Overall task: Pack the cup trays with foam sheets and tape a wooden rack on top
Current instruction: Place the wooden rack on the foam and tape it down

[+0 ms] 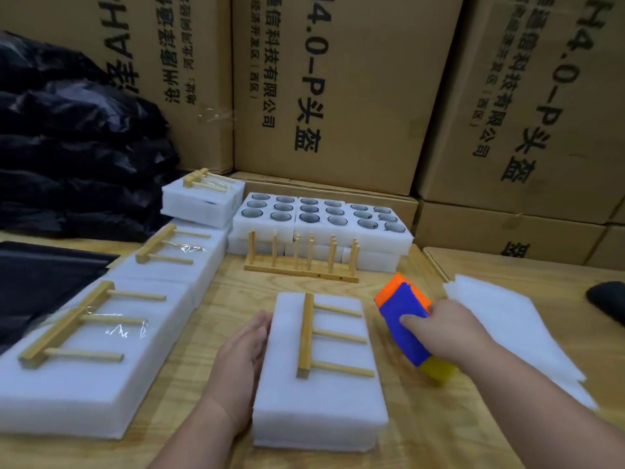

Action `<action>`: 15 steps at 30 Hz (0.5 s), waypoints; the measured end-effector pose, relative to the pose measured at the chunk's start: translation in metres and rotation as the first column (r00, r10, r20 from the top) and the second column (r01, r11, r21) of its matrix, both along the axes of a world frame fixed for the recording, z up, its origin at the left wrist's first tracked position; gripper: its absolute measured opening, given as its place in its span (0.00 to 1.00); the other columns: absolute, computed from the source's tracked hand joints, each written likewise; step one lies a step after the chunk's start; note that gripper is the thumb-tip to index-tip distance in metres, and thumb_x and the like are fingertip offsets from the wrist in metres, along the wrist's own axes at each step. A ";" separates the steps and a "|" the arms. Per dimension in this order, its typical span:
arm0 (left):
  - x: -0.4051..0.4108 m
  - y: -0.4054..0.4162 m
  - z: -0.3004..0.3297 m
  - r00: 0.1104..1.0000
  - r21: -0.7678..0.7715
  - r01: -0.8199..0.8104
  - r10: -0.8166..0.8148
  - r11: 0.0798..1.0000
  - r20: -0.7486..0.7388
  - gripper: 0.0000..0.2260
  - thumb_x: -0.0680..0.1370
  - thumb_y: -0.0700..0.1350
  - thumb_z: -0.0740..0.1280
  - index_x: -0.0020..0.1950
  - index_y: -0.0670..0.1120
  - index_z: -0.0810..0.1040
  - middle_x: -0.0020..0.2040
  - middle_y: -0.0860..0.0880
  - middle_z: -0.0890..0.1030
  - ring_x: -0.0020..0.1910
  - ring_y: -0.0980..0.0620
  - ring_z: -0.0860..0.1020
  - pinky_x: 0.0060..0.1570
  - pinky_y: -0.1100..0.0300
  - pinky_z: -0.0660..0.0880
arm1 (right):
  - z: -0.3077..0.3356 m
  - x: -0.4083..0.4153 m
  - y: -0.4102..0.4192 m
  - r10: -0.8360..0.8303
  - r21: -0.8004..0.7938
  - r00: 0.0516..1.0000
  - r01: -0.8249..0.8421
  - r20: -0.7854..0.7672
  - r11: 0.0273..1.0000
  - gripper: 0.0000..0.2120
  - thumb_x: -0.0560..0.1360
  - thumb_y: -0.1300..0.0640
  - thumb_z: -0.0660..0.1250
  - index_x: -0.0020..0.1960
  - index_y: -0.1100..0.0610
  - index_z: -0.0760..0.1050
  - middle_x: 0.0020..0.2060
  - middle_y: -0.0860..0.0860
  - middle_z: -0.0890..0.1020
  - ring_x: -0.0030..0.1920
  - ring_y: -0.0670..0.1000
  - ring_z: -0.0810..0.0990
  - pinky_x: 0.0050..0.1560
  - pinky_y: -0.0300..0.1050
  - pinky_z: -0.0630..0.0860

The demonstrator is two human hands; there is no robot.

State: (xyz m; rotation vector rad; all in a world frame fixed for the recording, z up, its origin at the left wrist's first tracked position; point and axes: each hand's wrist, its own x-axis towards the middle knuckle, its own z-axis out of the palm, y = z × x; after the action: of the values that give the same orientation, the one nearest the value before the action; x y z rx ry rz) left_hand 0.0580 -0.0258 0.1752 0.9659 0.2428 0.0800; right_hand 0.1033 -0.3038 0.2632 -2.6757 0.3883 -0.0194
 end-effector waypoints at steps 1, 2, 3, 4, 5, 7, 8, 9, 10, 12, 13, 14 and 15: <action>-0.002 0.001 0.002 1.000 -0.007 0.008 -0.008 1.000 -0.004 0.17 0.83 0.41 0.61 0.72 0.44 0.75 0.56 0.51 0.87 0.53 0.57 0.85 0.50 0.57 0.76 | 0.006 -0.004 -0.002 -0.032 0.181 0.998 0.020 0.063 0.983 0.18 0.75 0.44 0.69 0.41 0.59 0.77 0.39 0.55 0.81 0.38 0.55 0.79 0.36 0.45 0.69; -0.004 0.001 0.006 1.000 -0.004 0.015 -0.015 1.000 -0.011 0.17 0.83 0.43 0.61 0.72 0.45 0.75 0.59 0.51 0.86 0.56 0.56 0.84 0.54 0.56 0.76 | 0.013 -0.008 -0.002 -0.069 0.377 0.991 0.020 0.118 0.926 0.17 0.73 0.44 0.71 0.42 0.59 0.80 0.42 0.58 0.83 0.41 0.58 0.81 0.40 0.47 0.72; -0.007 0.002 0.011 1.000 0.024 0.005 -0.005 1.000 -0.002 0.16 0.84 0.45 0.61 0.72 0.47 0.76 0.63 0.51 0.84 0.61 0.55 0.81 0.59 0.56 0.75 | 0.020 -0.014 -0.001 -0.102 0.547 0.983 0.001 0.154 0.837 0.19 0.70 0.43 0.73 0.44 0.60 0.81 0.46 0.59 0.84 0.45 0.60 0.82 0.45 0.50 0.74; -0.011 0.004 0.017 0.999 0.082 -0.029 0.027 0.996 0.028 0.15 0.84 0.46 0.61 0.70 0.49 0.77 0.66 0.52 0.82 0.66 0.55 0.78 0.65 0.56 0.72 | 0.027 -0.020 0.001 -0.132 0.679 0.975 -0.025 0.179 0.734 0.23 0.67 0.41 0.74 0.47 0.61 0.82 0.50 0.58 0.84 0.50 0.60 0.83 0.50 0.52 0.76; -0.013 0.006 0.025 0.994 0.161 -0.082 0.070 0.984 0.082 0.13 0.84 0.47 0.61 0.67 0.51 0.79 0.66 0.53 0.81 0.70 0.56 0.75 0.70 0.56 0.68 | 0.034 -0.024 0.003 -0.164 0.773 0.967 -0.050 0.196 0.633 0.26 0.63 0.41 0.74 0.51 0.61 0.82 0.51 0.57 0.85 0.52 0.60 0.83 0.53 0.54 0.76; -0.018 0.006 0.046 0.967 0.261 -0.170 0.110 0.950 0.228 0.12 0.82 0.47 0.64 0.64 0.53 0.81 0.64 0.55 0.83 0.70 0.59 0.75 0.72 0.56 0.66 | 0.042 -0.033 0.010 -0.213 0.894 0.946 -0.134 0.244 0.427 0.24 0.63 0.44 0.73 0.54 0.59 0.82 0.48 0.54 0.86 0.48 0.55 0.83 0.54 0.55 0.75; -0.022 0.002 0.060 0.952 0.302 -0.184 0.093 0.936 0.293 0.13 0.80 0.47 0.65 0.63 0.54 0.81 0.62 0.55 0.84 0.68 0.60 0.76 0.70 0.57 0.68 | 0.046 -0.038 0.014 -0.216 0.923 0.937 -0.194 0.274 0.331 0.19 0.66 0.47 0.72 0.52 0.57 0.83 0.46 0.52 0.86 0.44 0.52 0.83 0.51 0.53 0.74; -0.027 -0.003 0.074 0.938 0.341 -0.182 0.059 0.922 0.341 0.14 0.78 0.47 0.66 0.63 0.54 0.82 0.61 0.56 0.84 0.66 0.61 0.77 0.66 0.61 0.70 | 0.048 -0.043 0.018 -0.226 0.946 0.932 -0.233 0.284 0.227 0.12 0.70 0.50 0.70 0.49 0.55 0.84 0.45 0.52 0.86 0.40 0.50 0.83 0.48 0.50 0.73; -0.031 -0.012 0.086 0.926 0.378 -0.171 0.018 0.910 0.377 0.13 0.78 0.46 0.67 0.62 0.55 0.82 0.60 0.57 0.85 0.63 0.63 0.78 0.61 0.66 0.72 | 0.049 -0.050 0.023 -0.225 0.960 0.935 -0.254 0.275 0.121 0.11 0.72 0.53 0.67 0.49 0.55 0.85 0.45 0.53 0.85 0.39 0.51 0.83 0.45 0.50 0.75; -0.042 -0.030 0.103 0.914 0.475 -0.127 -0.084 0.871 0.398 0.14 0.77 0.48 0.72 0.62 0.58 0.81 0.61 0.60 0.84 0.61 0.67 0.79 0.56 0.71 0.74 | 0.048 -0.059 0.033 -0.190 0.963 0.957 -0.245 0.220 -0.114 0.20 0.72 0.54 0.65 0.60 0.60 0.83 0.50 0.55 0.85 0.45 0.56 0.83 0.49 0.51 0.77; -0.048 -0.040 0.109 0.914 0.531 -0.080 -0.150 0.843 0.376 0.20 0.73 0.55 0.75 0.65 0.61 0.78 0.63 0.62 0.82 0.62 0.68 0.77 0.58 0.68 0.75 | 0.046 -0.063 0.039 -0.163 0.954 0.970 -0.212 0.180 -0.211 0.23 0.72 0.53 0.64 0.63 0.61 0.81 0.53 0.56 0.85 0.48 0.58 0.83 0.52 0.53 0.78; -0.055 -0.049 0.113 0.916 0.570 -0.023 -0.211 0.821 0.342 0.30 0.67 0.62 0.76 0.69 0.64 0.74 0.66 0.64 0.79 0.64 0.68 0.76 0.62 0.65 0.75 | 0.046 -0.068 0.045 -0.120 0.938 0.981 -0.184 0.156 -0.292 0.24 0.72 0.52 0.63 0.62 0.62 0.82 0.55 0.58 0.86 0.50 0.60 0.84 0.55 0.53 0.79; -0.060 -0.057 0.114 0.917 0.588 0.026 -0.253 0.809 0.308 0.38 0.62 0.66 0.77 0.71 0.68 0.69 0.68 0.65 0.76 0.65 0.67 0.75 0.64 0.61 0.75 | 0.045 -0.072 0.050 -0.080 0.921 0.987 -0.161 0.142 -0.356 0.23 0.72 0.51 0.62 0.60 0.62 0.84 0.56 0.59 0.85 0.52 0.61 0.84 0.56 0.54 0.79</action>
State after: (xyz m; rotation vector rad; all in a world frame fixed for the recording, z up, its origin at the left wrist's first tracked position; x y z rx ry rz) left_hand -0.0016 -0.0825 0.2891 1.5491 -0.2316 0.2064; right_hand 0.0316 -0.2536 0.3083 -0.7576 0.0698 0.0988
